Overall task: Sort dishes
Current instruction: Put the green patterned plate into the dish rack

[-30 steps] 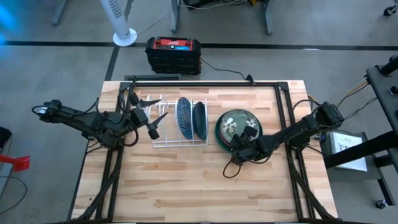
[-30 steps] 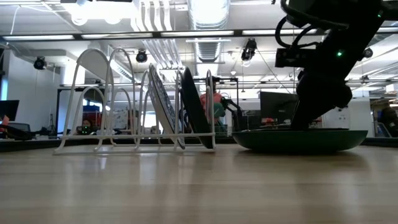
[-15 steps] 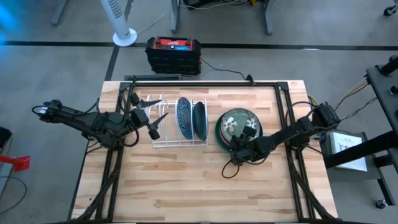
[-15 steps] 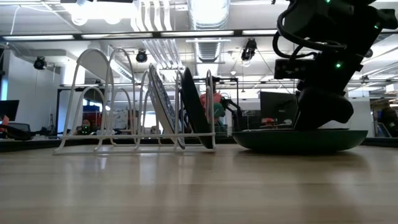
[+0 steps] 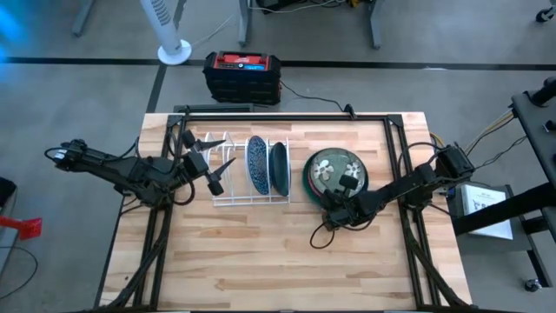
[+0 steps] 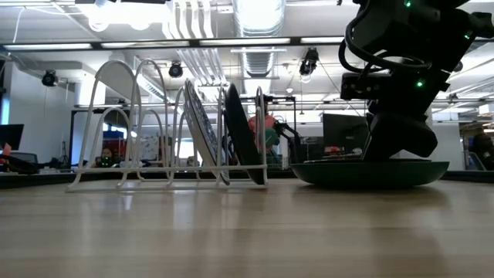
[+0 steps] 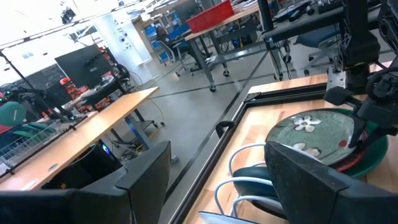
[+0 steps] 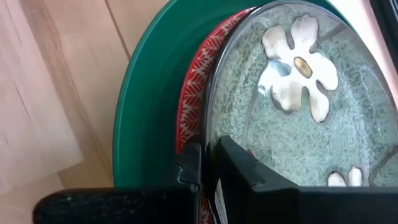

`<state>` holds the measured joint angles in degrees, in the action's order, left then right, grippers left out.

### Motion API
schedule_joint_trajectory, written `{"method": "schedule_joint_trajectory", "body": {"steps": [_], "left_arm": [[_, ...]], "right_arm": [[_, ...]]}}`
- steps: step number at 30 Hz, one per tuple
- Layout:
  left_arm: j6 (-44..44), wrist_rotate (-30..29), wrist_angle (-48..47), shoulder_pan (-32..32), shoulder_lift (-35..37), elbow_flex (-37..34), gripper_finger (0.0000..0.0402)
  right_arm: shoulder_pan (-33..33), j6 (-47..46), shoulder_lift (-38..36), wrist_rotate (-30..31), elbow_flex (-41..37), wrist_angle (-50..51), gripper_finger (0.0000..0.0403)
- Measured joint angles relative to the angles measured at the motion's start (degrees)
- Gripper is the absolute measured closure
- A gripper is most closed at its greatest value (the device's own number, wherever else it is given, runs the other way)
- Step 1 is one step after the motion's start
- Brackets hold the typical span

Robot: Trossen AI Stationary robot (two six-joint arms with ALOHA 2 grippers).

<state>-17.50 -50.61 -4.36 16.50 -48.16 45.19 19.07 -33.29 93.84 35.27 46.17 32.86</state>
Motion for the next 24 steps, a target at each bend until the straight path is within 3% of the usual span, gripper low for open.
{"method": "schedule_joint_trajectory", "body": {"steps": [13,20,24], "left_arm": [[0.19,0.97,0.07,-0.01,-0.87,0.0,0.0152],[-0.79,12.84,0.71,-0.01,-5.34,-0.02,0.0152],[-1.57,14.32,5.06,0.01,-9.85,0.0,0.0152]], "right_arm": [[0.15,-1.85,-2.54,2.58,0.72,0.24,0.0395],[0.42,-2.86,-7.97,1.79,1.25,0.23,0.0396],[0.77,-3.03,-12.64,1.13,1.26,0.47,0.0396]]}}
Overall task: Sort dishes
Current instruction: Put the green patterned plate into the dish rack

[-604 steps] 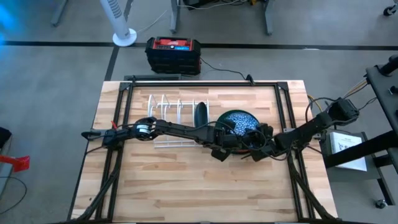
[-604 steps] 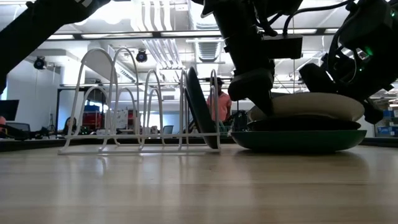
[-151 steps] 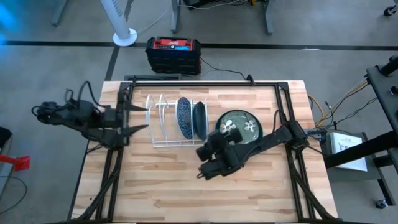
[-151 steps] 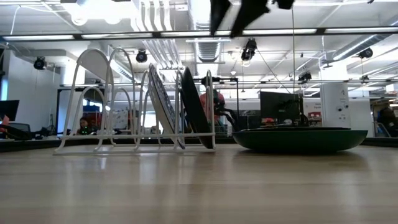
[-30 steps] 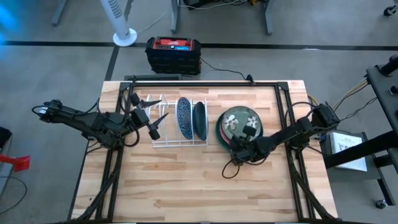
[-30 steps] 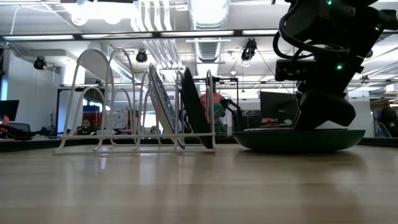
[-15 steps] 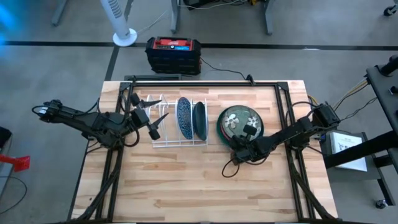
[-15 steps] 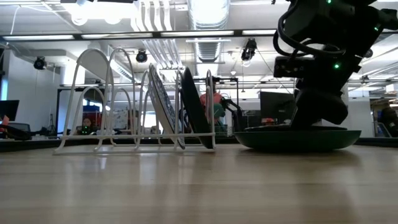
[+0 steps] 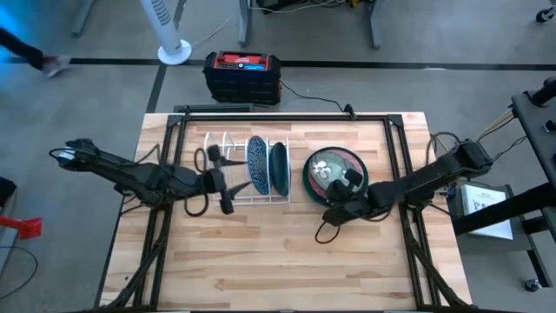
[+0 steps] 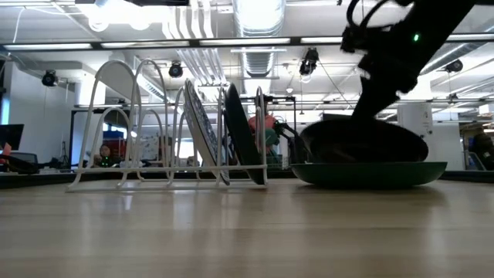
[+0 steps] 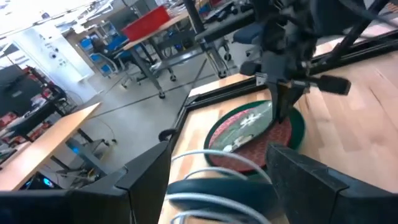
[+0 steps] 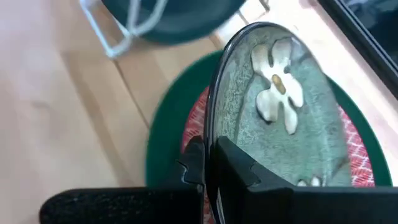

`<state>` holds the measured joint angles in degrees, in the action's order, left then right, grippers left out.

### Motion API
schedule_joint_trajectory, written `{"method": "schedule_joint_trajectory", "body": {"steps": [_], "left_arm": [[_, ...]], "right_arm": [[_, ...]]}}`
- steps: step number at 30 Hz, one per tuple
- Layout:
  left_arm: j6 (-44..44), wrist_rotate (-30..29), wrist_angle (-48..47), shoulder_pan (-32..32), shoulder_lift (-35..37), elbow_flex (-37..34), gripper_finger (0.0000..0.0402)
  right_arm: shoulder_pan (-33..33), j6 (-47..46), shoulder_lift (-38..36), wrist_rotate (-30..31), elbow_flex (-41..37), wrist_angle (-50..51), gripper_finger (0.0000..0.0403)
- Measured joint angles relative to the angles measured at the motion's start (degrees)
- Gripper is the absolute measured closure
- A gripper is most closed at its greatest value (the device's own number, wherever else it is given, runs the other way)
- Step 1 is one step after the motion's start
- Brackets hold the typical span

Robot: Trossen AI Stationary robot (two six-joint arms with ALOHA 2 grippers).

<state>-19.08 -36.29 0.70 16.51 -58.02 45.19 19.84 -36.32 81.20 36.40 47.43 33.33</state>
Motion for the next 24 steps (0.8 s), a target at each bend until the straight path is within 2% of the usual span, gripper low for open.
{"method": "schedule_joint_trajectory", "body": {"steps": [8,14,18,22,24], "left_arm": [[-4.09,-0.02,13.44,-0.19,-11.69,-0.02,0.0152],[-4.58,-0.02,22.67,-0.32,-19.74,1.63,0.0152],[-4.82,0.78,22.41,-0.32,-25.68,5.84,0.0152],[-9.16,10.28,15.76,-0.35,-32.02,11.94,0.0152],[-10.85,11.7,12.39,-0.35,-35.15,15.65,0.0152]], "right_arm": [[0.01,0.02,-10.24,-4.9,0.07,1.76,0.0396],[0.01,0.18,-15.71,-5.59,0.07,3.82,0.0396],[0.04,1.08,-17.54,-6.14,0.07,4.7,0.0396],[-0.03,0.83,-19.6,-6.88,0.07,5.56,0.0396],[0.01,0.79,-20.4,-6.89,0.07,5.58,0.0396]]}}
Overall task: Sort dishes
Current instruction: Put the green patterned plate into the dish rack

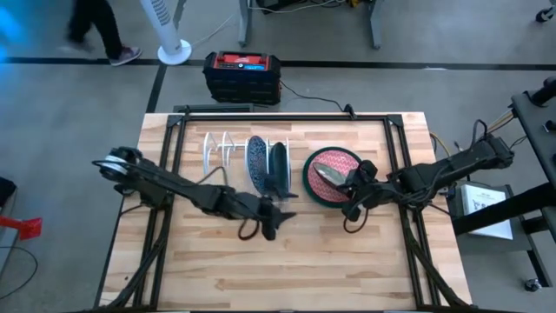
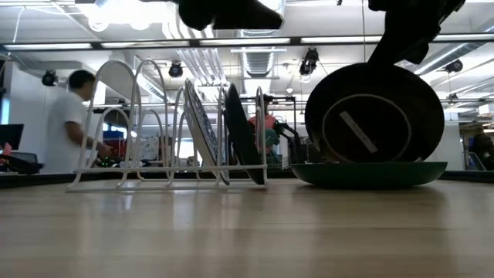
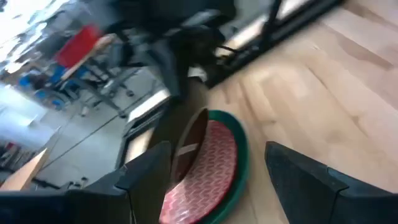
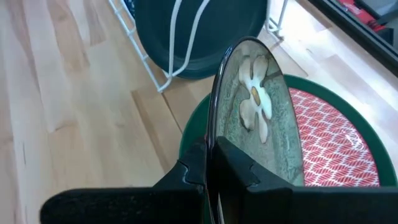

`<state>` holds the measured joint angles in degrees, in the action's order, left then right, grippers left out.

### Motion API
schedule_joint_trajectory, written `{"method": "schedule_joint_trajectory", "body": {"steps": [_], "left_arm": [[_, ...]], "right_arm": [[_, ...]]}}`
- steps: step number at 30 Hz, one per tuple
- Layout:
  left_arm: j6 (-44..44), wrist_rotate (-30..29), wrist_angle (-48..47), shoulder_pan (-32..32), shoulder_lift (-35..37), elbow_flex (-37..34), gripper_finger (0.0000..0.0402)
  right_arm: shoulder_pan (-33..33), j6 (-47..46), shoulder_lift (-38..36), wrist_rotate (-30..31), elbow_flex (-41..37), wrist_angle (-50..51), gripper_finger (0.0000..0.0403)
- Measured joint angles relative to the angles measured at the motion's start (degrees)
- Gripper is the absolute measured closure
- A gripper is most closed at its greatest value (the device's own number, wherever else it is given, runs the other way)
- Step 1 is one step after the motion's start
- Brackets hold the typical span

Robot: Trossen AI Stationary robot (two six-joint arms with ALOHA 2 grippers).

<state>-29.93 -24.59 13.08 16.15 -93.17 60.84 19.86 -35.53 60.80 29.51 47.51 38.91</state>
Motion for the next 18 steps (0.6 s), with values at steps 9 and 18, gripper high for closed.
{"method": "schedule_joint_trajectory", "body": {"steps": [9,18], "left_arm": [[-0.31,-2.2,-14.01,-2.94,-10.67,13.48,0.0152],[-0.72,-2.37,-13.09,-7.94,-12.83,15.64,0.0152]], "right_arm": [[0.0,0.97,0.26,-0.02,-0.02,0.2,0.0396],[0.0,1.64,0.93,0.0,-0.04,-0.07,0.0396]]}}
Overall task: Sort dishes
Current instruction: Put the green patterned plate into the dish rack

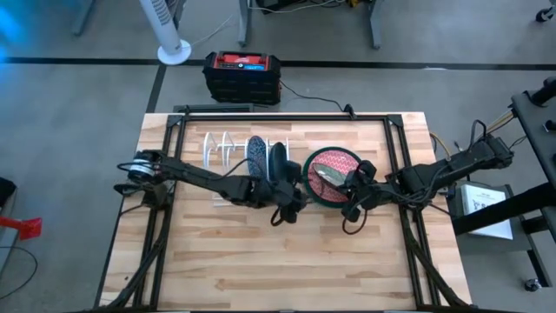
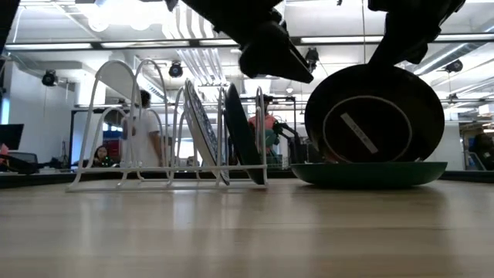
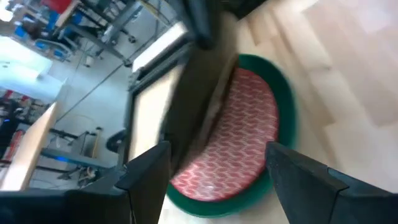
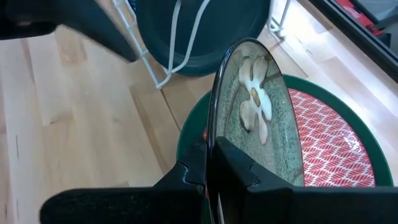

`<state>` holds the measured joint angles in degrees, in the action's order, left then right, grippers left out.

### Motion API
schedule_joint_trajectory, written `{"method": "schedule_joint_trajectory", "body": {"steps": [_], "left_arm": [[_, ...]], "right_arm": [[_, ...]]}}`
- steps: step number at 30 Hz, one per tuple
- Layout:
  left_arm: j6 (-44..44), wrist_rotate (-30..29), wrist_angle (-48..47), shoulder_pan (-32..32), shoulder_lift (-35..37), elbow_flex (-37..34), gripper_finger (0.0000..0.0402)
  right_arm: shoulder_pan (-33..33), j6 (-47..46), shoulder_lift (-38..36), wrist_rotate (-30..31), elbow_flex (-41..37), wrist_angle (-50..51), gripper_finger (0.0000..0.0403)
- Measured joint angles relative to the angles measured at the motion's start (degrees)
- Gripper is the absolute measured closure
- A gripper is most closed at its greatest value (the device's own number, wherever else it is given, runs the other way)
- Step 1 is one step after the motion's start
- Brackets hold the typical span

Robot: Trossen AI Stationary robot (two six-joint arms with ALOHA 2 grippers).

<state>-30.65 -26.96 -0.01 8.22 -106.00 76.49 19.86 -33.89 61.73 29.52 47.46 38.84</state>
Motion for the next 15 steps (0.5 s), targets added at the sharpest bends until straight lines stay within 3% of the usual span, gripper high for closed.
{"method": "schedule_joint_trajectory", "body": {"steps": [3,11,15], "left_arm": [[-2.57,0.88,3.34,-1.36,0.02,0.61,0.0152],[-4.81,10.72,5.68,-4.68,0.09,0.75,0.0152],[-1.63,10.4,8.51,-5.65,-0.7,0.72,0.0152]], "right_arm": [[0.0,0.15,0.07,-0.02,0.0,-0.06,0.0396],[0.0,0.13,0.68,0.0,0.0,-0.45,0.0396],[0.0,0.11,0.89,0.03,0.0,-0.62,0.0396]]}}
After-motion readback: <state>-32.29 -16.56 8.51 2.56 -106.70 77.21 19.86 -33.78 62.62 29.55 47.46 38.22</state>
